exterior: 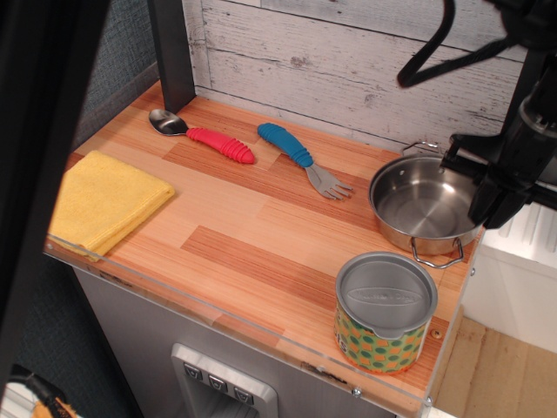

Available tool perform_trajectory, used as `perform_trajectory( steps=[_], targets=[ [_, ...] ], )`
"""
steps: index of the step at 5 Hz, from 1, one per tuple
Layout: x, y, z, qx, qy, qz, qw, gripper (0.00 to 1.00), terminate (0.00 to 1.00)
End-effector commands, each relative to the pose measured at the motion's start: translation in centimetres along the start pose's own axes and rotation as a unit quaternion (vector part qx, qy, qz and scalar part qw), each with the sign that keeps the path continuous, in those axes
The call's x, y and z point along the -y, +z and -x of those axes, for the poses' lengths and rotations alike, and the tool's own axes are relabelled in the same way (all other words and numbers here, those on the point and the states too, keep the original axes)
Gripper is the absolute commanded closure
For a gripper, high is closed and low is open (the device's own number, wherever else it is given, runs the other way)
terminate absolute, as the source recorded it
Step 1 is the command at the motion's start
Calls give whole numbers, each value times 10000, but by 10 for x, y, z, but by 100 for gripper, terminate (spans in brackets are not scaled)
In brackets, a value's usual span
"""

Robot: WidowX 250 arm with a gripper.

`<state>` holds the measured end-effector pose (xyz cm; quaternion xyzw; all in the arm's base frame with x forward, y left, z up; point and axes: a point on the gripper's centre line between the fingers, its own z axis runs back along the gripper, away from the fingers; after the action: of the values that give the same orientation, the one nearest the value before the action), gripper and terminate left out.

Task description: Move the pot into the opposite empty corner of the table.

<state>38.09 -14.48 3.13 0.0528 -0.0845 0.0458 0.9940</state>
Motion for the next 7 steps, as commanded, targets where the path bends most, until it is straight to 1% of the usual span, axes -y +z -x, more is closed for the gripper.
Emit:
perform_trajectory(
  steps=[1,2,3,4,5,6,7],
  targets=[
    [-12,23,-3,829,239,667,9940,0,0],
    [-16,33,-4,1129,192,719,9908,0,0],
    [-24,56,-4,1525,471,872,9833,0,0],
    [-33,74,-5,1624,678,930,9800,0,0],
    [-56,87,0,1454,1095,594,9815,0,0],
    [-83,86,5,880,1653,199,9821,0,0],
    [-115,92,17,811,2230,182,9713,0,0]
  ],
)
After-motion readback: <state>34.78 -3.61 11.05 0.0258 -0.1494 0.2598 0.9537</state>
